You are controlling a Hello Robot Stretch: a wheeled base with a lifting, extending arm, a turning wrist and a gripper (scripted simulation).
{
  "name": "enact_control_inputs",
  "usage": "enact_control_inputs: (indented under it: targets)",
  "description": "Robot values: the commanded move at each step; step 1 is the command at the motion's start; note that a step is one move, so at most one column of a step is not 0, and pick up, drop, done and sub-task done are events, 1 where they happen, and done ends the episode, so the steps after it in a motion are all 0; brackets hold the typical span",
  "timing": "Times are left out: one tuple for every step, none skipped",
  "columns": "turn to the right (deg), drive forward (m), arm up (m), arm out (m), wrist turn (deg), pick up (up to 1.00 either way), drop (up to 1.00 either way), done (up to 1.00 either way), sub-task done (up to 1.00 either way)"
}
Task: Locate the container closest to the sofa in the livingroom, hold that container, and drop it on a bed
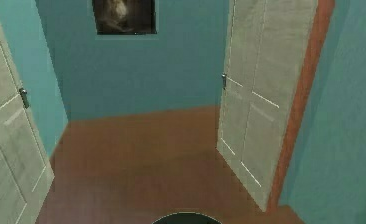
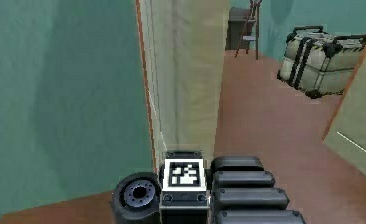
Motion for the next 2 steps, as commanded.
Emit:
enact_control_inputs:
  targets:
    - [0.0, 1.0, 0.0, 0.0, 0.0, 0.0, 0.0, 0.0, 0.0]
    - [0.0, 1.0, 0.0, 0.0, 0.0, 0.0, 0.0, 0.0, 0.0]
